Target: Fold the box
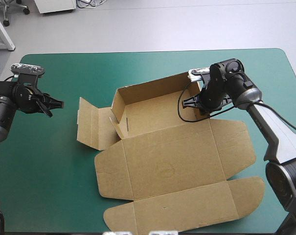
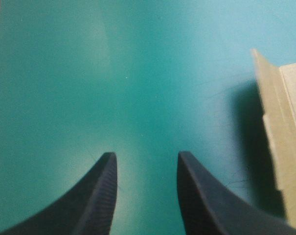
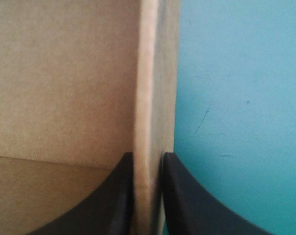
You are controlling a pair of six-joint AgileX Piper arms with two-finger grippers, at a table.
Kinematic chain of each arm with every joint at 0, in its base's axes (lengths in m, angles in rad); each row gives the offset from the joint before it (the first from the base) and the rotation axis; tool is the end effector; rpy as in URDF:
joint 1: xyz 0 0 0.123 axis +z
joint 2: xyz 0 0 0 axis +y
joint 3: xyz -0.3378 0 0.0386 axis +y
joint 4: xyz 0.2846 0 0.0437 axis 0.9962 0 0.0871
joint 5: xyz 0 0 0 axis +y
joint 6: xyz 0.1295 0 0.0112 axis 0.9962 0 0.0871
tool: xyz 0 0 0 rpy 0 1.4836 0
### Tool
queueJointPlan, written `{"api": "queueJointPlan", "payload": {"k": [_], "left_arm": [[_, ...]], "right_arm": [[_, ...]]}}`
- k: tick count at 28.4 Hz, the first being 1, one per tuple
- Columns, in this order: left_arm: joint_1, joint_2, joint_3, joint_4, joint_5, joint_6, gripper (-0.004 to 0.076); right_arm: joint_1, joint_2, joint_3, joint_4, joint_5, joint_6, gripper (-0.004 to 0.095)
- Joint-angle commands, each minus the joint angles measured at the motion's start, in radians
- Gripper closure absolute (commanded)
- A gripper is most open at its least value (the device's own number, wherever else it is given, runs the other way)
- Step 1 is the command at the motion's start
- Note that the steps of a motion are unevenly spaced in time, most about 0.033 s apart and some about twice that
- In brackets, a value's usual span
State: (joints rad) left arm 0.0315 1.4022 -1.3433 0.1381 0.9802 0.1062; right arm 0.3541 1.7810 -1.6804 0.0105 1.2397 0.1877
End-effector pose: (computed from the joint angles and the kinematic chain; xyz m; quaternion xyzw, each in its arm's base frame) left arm 0.3427 0.0257 0.3844 0.0546 0.9489 0.0870 0.2985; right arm 0.4088 0.1525 0.3367 -0.0812 0.9841 0.0473 0.1510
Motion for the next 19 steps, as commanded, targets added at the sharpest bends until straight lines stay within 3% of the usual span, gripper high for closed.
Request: {"api": "queueJointPlan", "payload": {"k": [1,4,12,19], "left_arm": [[-0.002,-0.04,-0.027,0.011,-0.042,-0.007,0.0435],[-0.002,-0.04,-0.027,0.011,-0.044,-0.007,0.0435],[-0.002,-0.04,-0.027,0.011,-0.078,-0.007,0.0435],[-0.002,-0.04,-0.027,0.011,-0.076,-0.029,0.0435]], "right_arm": [[-0.006,-0.058,-0.037,-0.01,0.007,-0.017,0.0476],[-0.006,-0.063,-0.037,-0.01,0.007,-0.017,0.0373],[-0.006,-0.083,-0.097,-0.128,-0.006,-0.019,0.0371],[-0.006,-0.028,-0.163,-0.097,-0.031,-0.14,0.0367]]}}
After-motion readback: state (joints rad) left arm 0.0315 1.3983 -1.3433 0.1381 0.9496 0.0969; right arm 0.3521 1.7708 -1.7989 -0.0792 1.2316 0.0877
